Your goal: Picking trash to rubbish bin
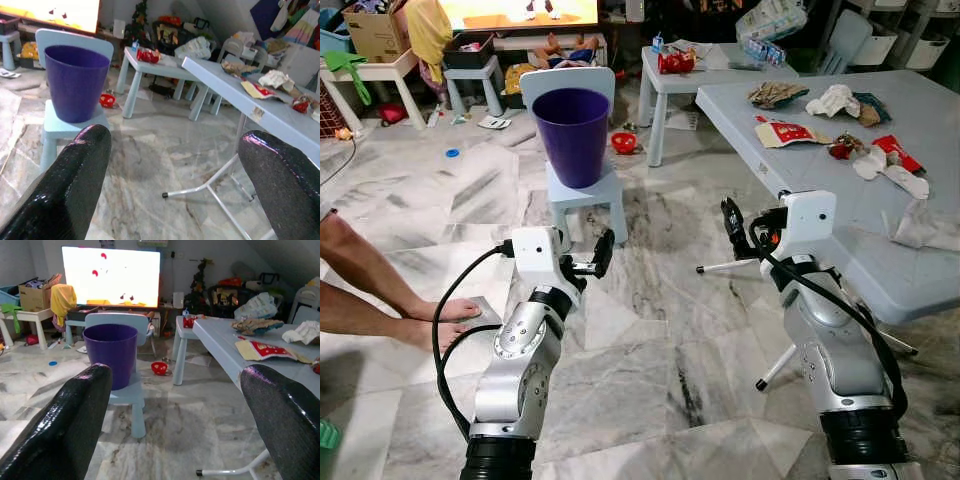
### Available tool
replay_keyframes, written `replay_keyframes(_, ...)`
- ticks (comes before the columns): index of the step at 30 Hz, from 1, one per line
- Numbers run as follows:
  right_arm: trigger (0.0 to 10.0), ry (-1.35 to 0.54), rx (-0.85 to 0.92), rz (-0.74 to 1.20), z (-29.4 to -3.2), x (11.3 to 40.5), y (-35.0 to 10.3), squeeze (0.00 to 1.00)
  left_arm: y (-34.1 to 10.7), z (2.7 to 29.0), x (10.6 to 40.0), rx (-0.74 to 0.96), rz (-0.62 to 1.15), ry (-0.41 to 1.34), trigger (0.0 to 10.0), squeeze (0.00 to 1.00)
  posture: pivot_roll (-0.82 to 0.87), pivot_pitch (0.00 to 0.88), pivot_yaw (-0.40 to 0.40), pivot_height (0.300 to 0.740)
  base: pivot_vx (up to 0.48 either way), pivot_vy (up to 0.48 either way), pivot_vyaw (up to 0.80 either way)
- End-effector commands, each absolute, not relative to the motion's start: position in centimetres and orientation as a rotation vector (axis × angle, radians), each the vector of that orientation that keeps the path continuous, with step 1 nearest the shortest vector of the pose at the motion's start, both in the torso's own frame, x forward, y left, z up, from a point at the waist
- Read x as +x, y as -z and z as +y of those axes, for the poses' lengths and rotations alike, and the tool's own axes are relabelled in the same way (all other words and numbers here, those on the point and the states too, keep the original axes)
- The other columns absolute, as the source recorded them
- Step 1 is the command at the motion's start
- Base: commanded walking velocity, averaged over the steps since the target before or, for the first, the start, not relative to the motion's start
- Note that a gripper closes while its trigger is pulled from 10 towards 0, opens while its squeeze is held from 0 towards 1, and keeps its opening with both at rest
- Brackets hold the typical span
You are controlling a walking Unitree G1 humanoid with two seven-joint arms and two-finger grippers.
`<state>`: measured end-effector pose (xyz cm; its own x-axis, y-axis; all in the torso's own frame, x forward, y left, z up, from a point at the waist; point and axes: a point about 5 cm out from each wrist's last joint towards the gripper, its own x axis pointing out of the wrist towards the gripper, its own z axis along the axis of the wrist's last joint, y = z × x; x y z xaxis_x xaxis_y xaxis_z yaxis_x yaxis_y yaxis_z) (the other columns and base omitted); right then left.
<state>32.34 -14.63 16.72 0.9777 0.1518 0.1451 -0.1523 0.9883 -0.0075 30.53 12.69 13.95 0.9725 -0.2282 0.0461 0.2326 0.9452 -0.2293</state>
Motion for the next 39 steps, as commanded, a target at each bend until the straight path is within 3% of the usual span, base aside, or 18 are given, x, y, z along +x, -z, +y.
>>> replay_keyframes(1, 10.0, -0.15, 0.005, -0.169, -14.6, 32.6, -17.3, 0.0, -14.4, 12.8, 30.8, -0.231, -0.036, 0.234, 10.0, 0.0, -0.01, 0.02, -0.035, 0.74, 0.0, 0.0, 0.0)
replay_keyframes(23, 10.0, -0.112, 0.015, -0.149, -15.3, 32.6, -16.4, 0.0, -14.7, 14.0, 31.2, -0.211, -0.06, 0.181, 10.0, 0.0, 0.0, 0.043, -0.019, 0.74, 0.0, 0.0, 0.0)
replay_keyframes(39, 10.0, -0.112, 0.013, -0.143, -15.2, 32.5, -16.2, 0.0, -15.0, 14.1, 31.0, -0.226, -0.081, 0.19, 10.0, 0.0, 0.0, 0.05, -0.017, 0.74, 0.0, 0.0, -0.77)
